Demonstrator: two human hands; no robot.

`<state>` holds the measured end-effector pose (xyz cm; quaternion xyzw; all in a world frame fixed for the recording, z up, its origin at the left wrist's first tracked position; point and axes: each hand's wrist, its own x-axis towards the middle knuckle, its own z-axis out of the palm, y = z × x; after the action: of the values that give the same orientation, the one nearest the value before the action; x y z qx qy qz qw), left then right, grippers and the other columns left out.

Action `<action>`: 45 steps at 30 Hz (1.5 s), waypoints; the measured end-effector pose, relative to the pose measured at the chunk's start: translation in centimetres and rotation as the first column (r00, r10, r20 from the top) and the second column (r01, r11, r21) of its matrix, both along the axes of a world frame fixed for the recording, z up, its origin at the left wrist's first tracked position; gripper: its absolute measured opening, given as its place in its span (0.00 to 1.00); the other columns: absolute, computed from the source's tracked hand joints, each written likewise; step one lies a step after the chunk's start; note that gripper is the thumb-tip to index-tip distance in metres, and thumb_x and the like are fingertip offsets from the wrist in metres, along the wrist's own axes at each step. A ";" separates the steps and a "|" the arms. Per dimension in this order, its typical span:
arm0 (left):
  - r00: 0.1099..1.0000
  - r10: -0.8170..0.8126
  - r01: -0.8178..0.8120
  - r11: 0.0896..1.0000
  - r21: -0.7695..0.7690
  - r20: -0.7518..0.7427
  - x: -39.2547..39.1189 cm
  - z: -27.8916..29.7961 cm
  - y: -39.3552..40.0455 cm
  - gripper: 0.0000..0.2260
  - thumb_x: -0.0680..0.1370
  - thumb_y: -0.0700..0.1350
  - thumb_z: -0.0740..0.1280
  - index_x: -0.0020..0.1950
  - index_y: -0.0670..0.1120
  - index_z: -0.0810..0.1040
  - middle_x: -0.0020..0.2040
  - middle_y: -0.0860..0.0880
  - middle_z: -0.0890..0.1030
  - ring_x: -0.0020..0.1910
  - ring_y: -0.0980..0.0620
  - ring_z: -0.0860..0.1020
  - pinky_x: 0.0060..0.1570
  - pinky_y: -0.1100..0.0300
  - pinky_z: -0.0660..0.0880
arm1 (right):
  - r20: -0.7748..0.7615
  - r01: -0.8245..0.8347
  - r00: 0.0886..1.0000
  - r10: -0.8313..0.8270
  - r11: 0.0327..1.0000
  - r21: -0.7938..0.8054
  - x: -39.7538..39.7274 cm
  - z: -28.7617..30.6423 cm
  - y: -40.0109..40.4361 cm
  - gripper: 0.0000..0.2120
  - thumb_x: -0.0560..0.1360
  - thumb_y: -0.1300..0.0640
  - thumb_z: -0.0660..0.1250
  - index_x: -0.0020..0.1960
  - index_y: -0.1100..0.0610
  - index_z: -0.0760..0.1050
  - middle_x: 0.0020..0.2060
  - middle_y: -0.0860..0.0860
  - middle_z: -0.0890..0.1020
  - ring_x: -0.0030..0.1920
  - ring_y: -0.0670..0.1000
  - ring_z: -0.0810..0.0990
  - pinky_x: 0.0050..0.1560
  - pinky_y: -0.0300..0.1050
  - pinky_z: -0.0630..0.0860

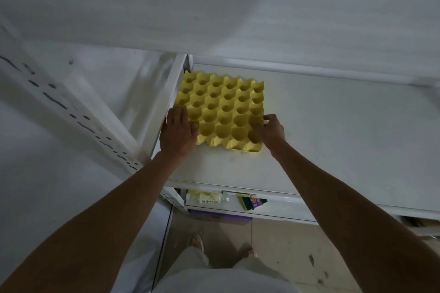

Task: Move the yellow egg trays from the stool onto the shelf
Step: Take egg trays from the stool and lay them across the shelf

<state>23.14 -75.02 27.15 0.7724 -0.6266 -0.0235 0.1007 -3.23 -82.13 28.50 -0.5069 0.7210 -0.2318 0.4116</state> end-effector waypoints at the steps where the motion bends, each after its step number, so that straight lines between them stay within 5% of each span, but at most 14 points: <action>1: 1.000 -0.011 0.011 1.000 -0.001 0.010 0.1 0.1 0.0 0.28 0.83 0.54 0.57 0.78 0.40 0.64 0.79 0.39 0.65 0.77 0.36 0.64 0.75 0.42 0.63 | -0.012 0.010 1.000 -0.010 1.000 0.006 0.0 0.2 -0.1 0.25 0.75 0.44 0.67 0.68 0.52 0.71 0.54 0.51 0.79 0.52 0.56 0.82 0.54 0.57 0.83; 7: 0.997 0.036 -0.035 0.999 0.016 -0.068 -0.3 -0.4 0.7 0.26 0.84 0.52 0.57 0.79 0.40 0.64 0.78 0.38 0.66 0.79 0.37 0.62 0.76 0.41 0.64 | 0.006 0.070 0.998 -0.070 0.998 -0.010 0.0 0.1 -1.1 0.16 0.79 0.49 0.61 0.59 0.53 0.82 0.48 0.52 0.83 0.40 0.52 0.80 0.36 0.41 0.75; 11: 0.996 0.047 -0.046 0.999 0.022 -0.079 -0.5 -0.2 0.9 0.26 0.84 0.52 0.58 0.79 0.40 0.66 0.78 0.37 0.68 0.79 0.36 0.62 0.75 0.42 0.64 | 0.044 0.115 0.992 -0.116 0.993 0.024 -0.1 -0.3 -1.2 0.13 0.78 0.51 0.63 0.55 0.53 0.84 0.40 0.49 0.82 0.44 0.57 0.83 0.44 0.51 0.84; 17: 0.995 0.055 -0.049 0.997 0.066 -0.084 -0.5 0.4 0.9 0.27 0.84 0.52 0.57 0.79 0.40 0.64 0.79 0.39 0.66 0.80 0.37 0.60 0.76 0.42 0.62 | 0.069 0.083 0.994 -0.086 0.996 0.045 -0.4 -0.2 -1.6 0.14 0.76 0.48 0.61 0.44 0.53 0.83 0.45 0.56 0.85 0.48 0.60 0.85 0.49 0.61 0.85; 26: 0.995 0.071 -0.064 0.994 0.087 -0.076 -0.8 0.5 1.0 0.27 0.84 0.53 0.56 0.80 0.41 0.62 0.80 0.40 0.65 0.81 0.39 0.57 0.78 0.43 0.60 | 0.201 0.157 0.960 -0.197 0.968 0.196 -0.7 -0.2 -2.2 0.19 0.77 0.44 0.67 0.57 0.58 0.83 0.49 0.57 0.86 0.47 0.59 0.87 0.49 0.57 0.85; 33: 0.995 0.058 -0.049 0.993 0.105 -0.079 -0.6 1.0 1.3 0.28 0.83 0.55 0.57 0.79 0.41 0.64 0.79 0.39 0.66 0.80 0.36 0.59 0.77 0.41 0.60 | 0.187 0.119 0.968 -0.166 0.964 0.236 -1.2 0.9 -2.4 0.17 0.72 0.47 0.73 0.51 0.61 0.82 0.45 0.58 0.87 0.42 0.58 0.88 0.46 0.55 0.86; 37: 0.992 0.099 -0.091 0.989 0.116 -0.072 -1.3 2.7 2.5 0.29 0.84 0.57 0.55 0.80 0.42 0.62 0.80 0.39 0.65 0.80 0.36 0.60 0.78 0.42 0.59 | 0.035 0.013 0.999 -0.016 0.996 0.087 -2.5 2.4 -2.1 0.15 0.74 0.48 0.67 0.48 0.59 0.82 0.46 0.57 0.87 0.43 0.58 0.86 0.51 0.56 0.85; 39: 0.991 0.121 -0.113 0.984 0.139 -0.049 -2.4 3.3 3.9 0.30 0.84 0.57 0.53 0.82 0.42 0.58 0.81 0.39 0.63 0.81 0.38 0.58 0.79 0.43 0.59 | -0.179 -0.146 0.975 0.133 0.987 -0.061 -3.2 3.5 -1.9 0.16 0.78 0.48 0.62 0.56 0.57 0.82 0.52 0.56 0.85 0.50 0.59 0.83 0.51 0.53 0.81; 42: 0.975 0.216 -0.208 0.969 0.133 -0.053 -4.9 4.3 6.9 0.30 0.85 0.58 0.52 0.82 0.42 0.57 0.81 0.40 0.61 0.82 0.40 0.55 0.80 0.46 0.58 | -0.400 -0.404 0.865 0.304 0.894 -0.195 -4.3 4.8 -1.3 0.20 0.81 0.47 0.58 0.67 0.54 0.76 0.62 0.55 0.79 0.61 0.59 0.78 0.52 0.52 0.75; 45: 0.946 0.323 -0.319 0.942 0.102 -0.019 -8.1 5.2 11.2 0.29 0.85 0.56 0.54 0.81 0.40 0.60 0.81 0.40 0.61 0.82 0.40 0.57 0.79 0.46 0.59 | -0.555 -0.656 0.708 0.437 0.698 -0.288 -5.0 5.4 0.3 0.20 0.80 0.48 0.60 0.67 0.58 0.74 0.63 0.57 0.76 0.62 0.62 0.76 0.55 0.53 0.73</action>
<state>15.05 -63.85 32.39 0.8676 -0.4887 -0.0508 0.0765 -8.20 -81.84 33.86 -0.8248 0.5269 -0.1378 0.1520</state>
